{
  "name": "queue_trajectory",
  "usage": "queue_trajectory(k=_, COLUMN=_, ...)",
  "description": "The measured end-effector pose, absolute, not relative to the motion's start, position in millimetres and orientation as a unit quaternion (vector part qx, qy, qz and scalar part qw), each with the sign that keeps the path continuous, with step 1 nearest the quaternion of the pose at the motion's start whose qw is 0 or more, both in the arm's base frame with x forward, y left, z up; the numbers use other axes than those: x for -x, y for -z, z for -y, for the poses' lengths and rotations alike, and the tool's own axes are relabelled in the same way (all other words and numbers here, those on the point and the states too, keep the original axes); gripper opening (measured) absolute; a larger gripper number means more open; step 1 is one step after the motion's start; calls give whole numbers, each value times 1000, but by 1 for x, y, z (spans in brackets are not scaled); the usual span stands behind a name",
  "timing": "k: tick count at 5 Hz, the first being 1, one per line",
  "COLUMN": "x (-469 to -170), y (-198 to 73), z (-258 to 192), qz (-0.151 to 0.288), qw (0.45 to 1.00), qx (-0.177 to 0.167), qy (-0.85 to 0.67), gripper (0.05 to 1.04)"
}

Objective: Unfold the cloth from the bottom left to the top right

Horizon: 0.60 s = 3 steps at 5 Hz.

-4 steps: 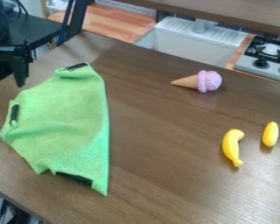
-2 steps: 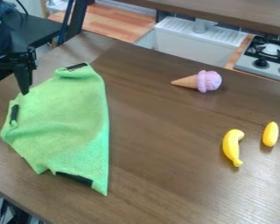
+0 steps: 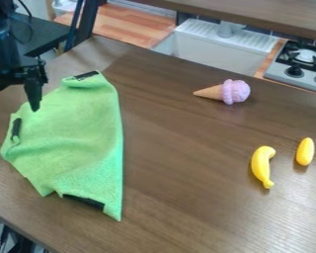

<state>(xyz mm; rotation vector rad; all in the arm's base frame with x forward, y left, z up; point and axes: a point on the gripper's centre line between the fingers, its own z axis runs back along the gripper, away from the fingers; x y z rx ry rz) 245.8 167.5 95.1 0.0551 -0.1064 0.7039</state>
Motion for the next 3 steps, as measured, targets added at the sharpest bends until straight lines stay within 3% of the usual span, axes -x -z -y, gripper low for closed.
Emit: queue_trajectory(k=3, x=-258, y=-75, z=-176, qz=46, qw=932, qx=-37, qy=-358, gripper=1000)
